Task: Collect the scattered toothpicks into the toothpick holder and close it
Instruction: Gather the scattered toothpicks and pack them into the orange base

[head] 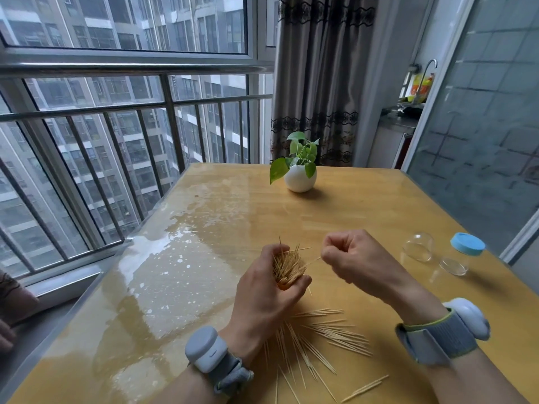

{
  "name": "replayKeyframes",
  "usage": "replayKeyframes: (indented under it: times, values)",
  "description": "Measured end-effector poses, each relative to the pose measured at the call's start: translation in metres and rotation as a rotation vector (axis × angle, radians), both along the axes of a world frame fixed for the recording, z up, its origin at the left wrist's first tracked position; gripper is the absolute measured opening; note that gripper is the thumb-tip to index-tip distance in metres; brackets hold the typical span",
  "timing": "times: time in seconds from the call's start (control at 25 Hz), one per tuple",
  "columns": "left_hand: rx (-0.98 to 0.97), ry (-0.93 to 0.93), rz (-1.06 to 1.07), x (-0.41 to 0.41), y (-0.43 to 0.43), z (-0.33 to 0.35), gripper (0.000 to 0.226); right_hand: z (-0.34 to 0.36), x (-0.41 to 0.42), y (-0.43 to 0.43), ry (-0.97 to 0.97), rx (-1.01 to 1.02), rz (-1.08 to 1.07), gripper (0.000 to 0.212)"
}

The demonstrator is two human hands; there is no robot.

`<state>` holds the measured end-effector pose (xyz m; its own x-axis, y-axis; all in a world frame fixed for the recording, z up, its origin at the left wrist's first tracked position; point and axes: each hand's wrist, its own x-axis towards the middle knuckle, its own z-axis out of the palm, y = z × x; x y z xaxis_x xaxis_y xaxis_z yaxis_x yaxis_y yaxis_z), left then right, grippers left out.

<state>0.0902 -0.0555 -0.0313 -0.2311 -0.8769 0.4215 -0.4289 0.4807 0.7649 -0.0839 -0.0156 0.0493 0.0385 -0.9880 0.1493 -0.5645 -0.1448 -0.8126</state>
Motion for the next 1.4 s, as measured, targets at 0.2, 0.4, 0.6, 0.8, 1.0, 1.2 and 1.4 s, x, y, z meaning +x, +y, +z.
replayKeyframes:
  times: [0.2, 0.4, 0.6, 0.8, 1.0, 1.2, 1.4]
  values:
    - [-0.029, 0.005, -0.065, -0.001, 0.001, -0.001, 0.051, -0.013, 0.005, -0.005, 0.144, 0.000, -0.072, 0.044]
    - [-0.039, 0.000, -0.107, -0.002, 0.002, -0.002, 0.052, -0.019, 0.004, -0.008, -0.072, 0.097, -0.101, 0.042]
    - [-0.037, -0.008, -0.095, 0.001, 0.002, 0.000, 0.061, 0.002, -0.005, -0.004, 0.104, -0.145, 0.001, 0.034]
    - [-0.038, -0.046, -0.172, -0.001, 0.003, -0.002, 0.060, -0.009, 0.015, -0.002, 0.443, -0.083, 0.122, 0.035]
    - [-0.037, -0.033, -0.184, -0.002, 0.008, 0.002, 0.035, -0.021, 0.038, -0.007, 0.379, -0.130, -0.030, 0.100]
    - [0.016, -0.068, -0.166, 0.022, 0.006, 0.013, 0.045, -0.013, 0.048, -0.014, 0.139, 0.000, 0.091, 0.086]
    - [0.086, -0.124, 0.075, 0.080, -0.027, 0.024, 0.079, -0.043, 0.034, -0.072, 0.493, 0.147, 0.019, 0.059]
